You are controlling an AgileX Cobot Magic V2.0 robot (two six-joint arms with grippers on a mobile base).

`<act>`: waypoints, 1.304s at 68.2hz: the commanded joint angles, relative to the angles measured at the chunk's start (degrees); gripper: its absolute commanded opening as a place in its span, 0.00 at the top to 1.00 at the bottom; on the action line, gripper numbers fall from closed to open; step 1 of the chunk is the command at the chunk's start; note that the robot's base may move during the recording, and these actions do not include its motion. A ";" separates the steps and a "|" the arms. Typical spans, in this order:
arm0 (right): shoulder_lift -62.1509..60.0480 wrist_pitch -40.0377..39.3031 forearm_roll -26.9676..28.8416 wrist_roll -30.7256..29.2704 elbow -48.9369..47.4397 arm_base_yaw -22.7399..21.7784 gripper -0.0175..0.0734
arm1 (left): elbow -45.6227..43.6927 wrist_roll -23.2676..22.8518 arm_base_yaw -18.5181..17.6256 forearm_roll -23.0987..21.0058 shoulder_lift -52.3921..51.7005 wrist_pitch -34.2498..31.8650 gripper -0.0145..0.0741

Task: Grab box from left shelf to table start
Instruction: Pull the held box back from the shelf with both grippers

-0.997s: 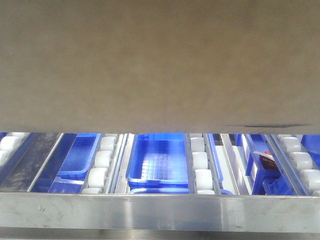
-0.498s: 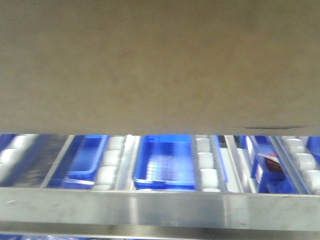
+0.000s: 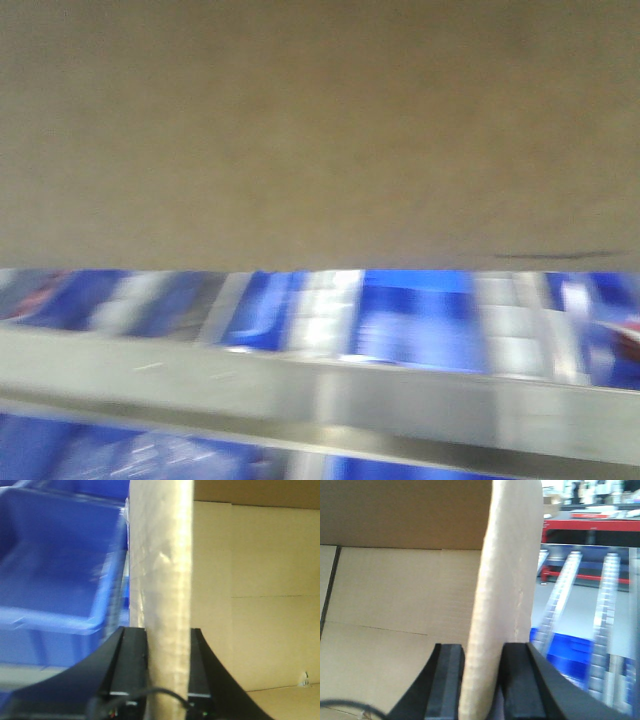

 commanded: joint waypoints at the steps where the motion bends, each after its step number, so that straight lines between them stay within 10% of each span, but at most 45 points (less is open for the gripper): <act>1: 1.32 -9.57 -0.87 -0.56 -1.59 -0.19 0.74 | -1.84 -0.85 -0.60 -1.77 0.85 -10.49 0.94; 89: 1.32 -9.57 -0.87 -0.56 -1.59 -0.19 0.74 | -1.84 -0.85 -0.60 -1.77 0.85 -10.49 0.94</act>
